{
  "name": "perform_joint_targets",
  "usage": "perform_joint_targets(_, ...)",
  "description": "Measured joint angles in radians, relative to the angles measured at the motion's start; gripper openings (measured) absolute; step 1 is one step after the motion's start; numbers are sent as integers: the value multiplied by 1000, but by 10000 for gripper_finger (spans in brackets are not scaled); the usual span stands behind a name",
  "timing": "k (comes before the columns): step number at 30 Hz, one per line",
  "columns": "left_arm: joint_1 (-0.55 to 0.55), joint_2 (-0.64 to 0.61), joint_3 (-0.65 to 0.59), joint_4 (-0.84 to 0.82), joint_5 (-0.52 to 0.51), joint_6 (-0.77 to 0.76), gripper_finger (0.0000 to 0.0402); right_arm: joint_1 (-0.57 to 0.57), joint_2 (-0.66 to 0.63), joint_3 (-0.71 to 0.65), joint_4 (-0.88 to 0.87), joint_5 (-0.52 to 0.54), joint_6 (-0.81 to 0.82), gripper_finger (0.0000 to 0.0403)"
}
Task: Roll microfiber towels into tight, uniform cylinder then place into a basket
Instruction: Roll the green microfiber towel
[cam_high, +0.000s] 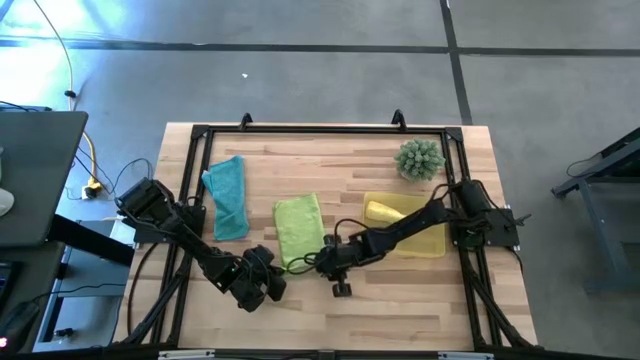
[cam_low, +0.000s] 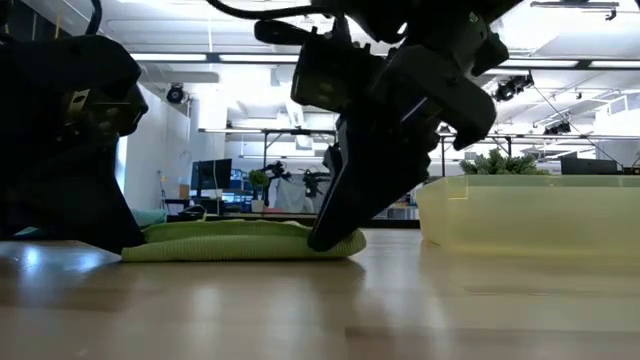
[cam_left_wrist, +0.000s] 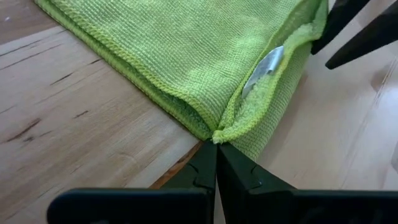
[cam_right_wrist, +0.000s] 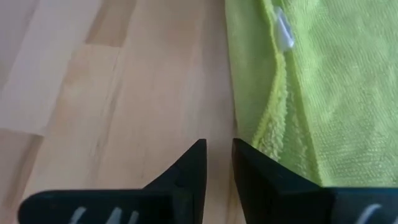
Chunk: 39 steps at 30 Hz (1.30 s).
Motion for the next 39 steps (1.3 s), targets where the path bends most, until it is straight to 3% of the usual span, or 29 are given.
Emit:
perform_joint_targets(6,0,0,0,0,0,0,0,1,-2,0,-13,8,-1,66)
perform_joint_targets(11,1,0,0,0,0,0,0,1,-2,0,-65,83,-9,66)
perform_joint_targets(21,3,0,0,2,-1,0,0,1,-43,0,-77,86,-30,66)
perform_joint_targets(30,3,0,0,2,-4,0,0,-21,-52,0,-138,229,-69,66)
perform_joint_targets(39,3,0,0,4,-5,10,0,-41,-52,0,-185,216,-72,66)
